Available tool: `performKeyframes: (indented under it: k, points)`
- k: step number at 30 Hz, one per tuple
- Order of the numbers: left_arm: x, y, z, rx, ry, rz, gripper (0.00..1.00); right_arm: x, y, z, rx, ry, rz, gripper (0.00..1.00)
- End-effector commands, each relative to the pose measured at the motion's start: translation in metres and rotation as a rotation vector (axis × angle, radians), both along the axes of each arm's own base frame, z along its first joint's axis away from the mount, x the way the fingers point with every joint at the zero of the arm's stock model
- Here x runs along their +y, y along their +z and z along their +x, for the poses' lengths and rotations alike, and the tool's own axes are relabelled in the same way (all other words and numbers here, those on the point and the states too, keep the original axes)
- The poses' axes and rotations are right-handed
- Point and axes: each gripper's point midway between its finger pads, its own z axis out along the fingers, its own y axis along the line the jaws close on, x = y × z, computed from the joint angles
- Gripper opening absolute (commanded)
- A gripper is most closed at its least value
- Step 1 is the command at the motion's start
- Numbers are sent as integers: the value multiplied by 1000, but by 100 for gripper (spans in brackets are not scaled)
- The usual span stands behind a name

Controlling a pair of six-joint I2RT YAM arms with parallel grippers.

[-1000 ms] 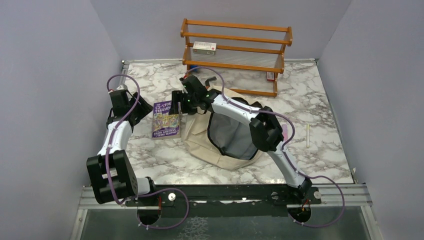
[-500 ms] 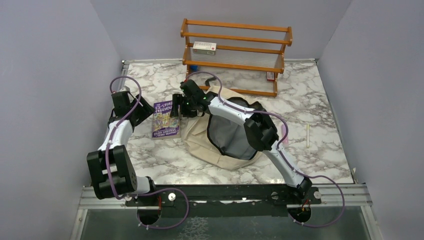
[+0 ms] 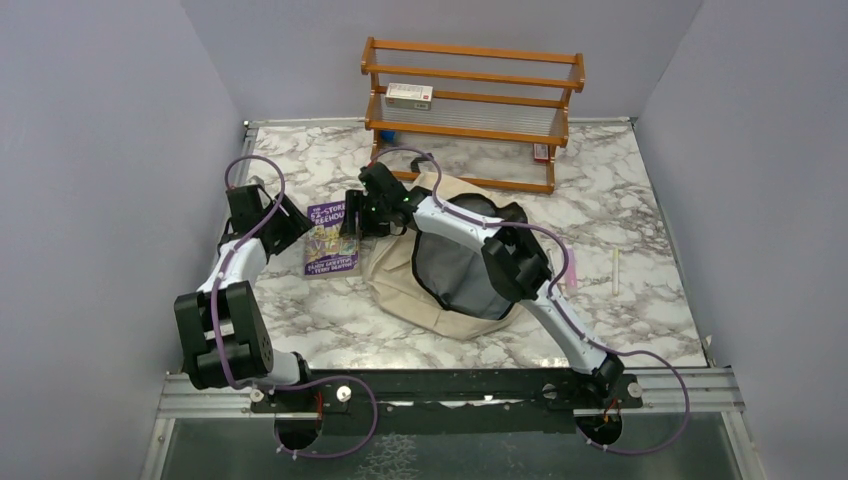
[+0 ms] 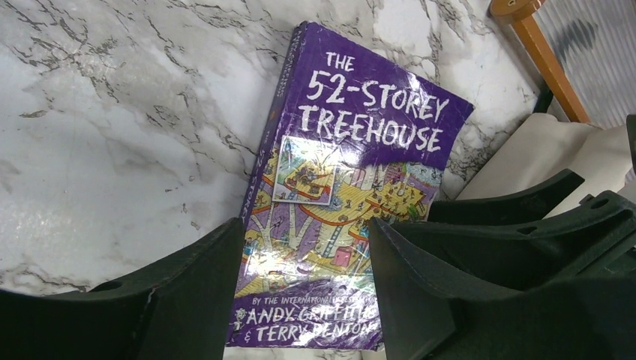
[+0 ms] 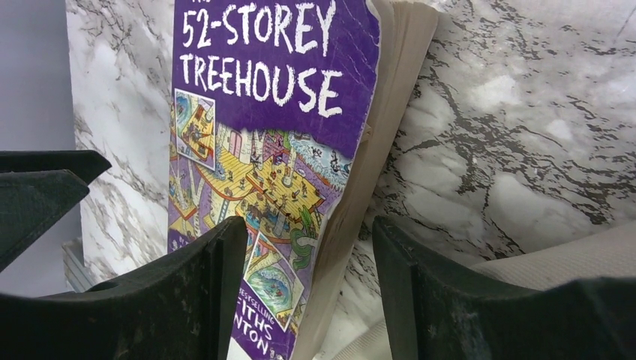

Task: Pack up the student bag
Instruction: Pick up the book from the center of the board.

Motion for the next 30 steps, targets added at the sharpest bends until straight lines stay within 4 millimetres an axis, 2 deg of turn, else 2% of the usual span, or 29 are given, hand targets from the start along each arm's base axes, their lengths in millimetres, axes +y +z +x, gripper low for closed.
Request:
performKeyframes:
  k: [1,11,16,22,25,28,30]
  points:
    - [-2,-6,0,-2,-9,-20,62,-15,-58,-11,81,-12,-113,66]
    - [-2,-17,-4,31,-7,-25,61,-22,-90,-14,107,-11,-165,63]
    - [0,-20,-5,42,1,-19,61,-21,-102,-17,128,3,-168,57]
    - [7,-24,-7,71,33,3,61,-26,-109,-17,134,0,-176,41]
    - [12,-25,-10,91,56,18,62,-33,-112,-13,135,-12,-183,26]
    - [18,-25,-13,100,78,35,63,-40,-116,-9,142,-24,-189,7]
    - [18,-25,-14,97,79,33,64,-44,-118,-8,152,-25,-186,1]
